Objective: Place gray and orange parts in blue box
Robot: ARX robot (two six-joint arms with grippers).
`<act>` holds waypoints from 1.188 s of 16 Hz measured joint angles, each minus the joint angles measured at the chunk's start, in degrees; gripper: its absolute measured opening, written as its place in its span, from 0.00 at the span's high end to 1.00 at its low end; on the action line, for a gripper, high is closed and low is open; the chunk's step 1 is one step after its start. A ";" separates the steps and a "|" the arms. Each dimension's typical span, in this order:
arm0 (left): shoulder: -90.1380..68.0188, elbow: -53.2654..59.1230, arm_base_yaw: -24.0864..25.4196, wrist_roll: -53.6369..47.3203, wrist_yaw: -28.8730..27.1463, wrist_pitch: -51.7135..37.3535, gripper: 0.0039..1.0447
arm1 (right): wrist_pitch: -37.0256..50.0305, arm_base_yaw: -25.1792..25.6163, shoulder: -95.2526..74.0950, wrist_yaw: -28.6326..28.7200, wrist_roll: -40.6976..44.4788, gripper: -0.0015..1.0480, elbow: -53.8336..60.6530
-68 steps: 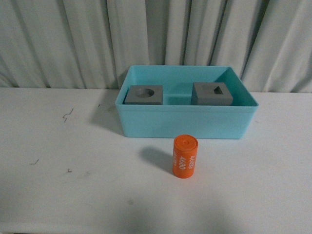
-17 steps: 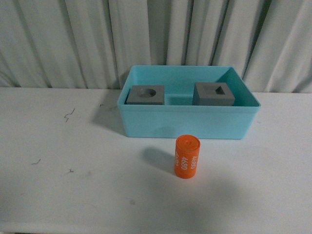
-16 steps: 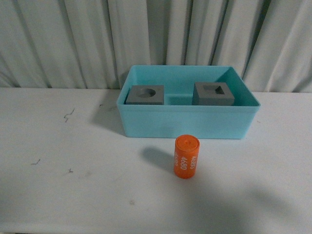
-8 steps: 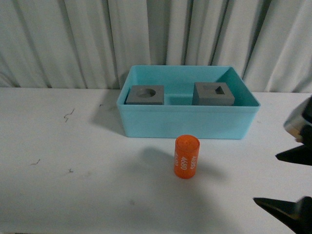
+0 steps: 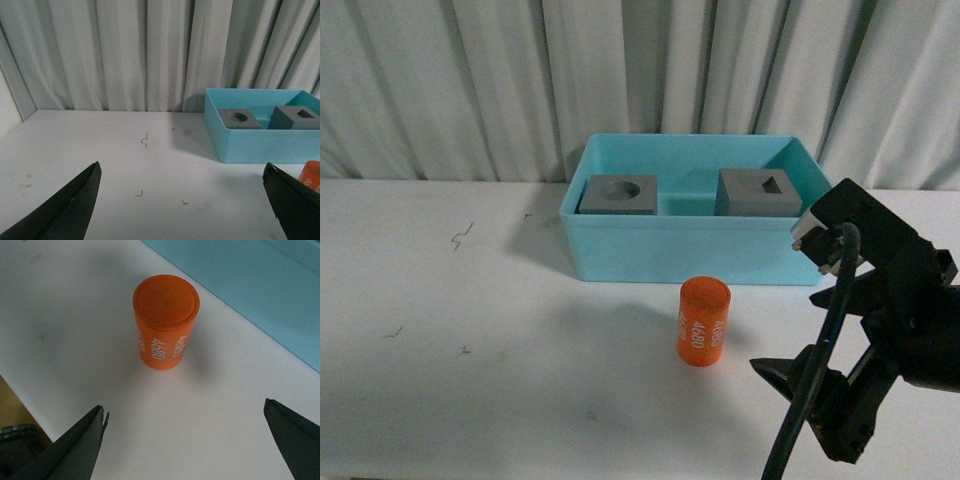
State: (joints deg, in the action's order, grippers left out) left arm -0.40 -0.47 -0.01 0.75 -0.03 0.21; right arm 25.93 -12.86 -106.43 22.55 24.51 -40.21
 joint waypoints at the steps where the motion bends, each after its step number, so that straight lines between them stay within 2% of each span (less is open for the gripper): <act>1: 0.00 0.00 0.00 -0.02 0.00 0.00 0.06 | 0.63 -0.33 -0.98 -0.44 -0.81 0.06 -0.55; 6: 0.00 0.00 0.00 0.00 0.00 0.00 0.06 | 1.14 -1.64 -5.81 -1.79 -4.11 0.06 -5.14; 11: 0.00 0.00 0.00 0.00 0.00 0.00 0.06 | 1.01 -5.55 -9.40 -2.64 -5.97 0.06 -8.96; 19: 0.00 0.00 0.00 0.00 0.00 0.00 0.06 | 1.03 -7.80 -13.90 -4.59 -8.02 0.06 -14.75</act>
State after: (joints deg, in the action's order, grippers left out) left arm -0.40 -0.47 -0.01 0.75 -0.03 0.21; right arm 26.96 -20.67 -120.33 17.96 16.49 -54.96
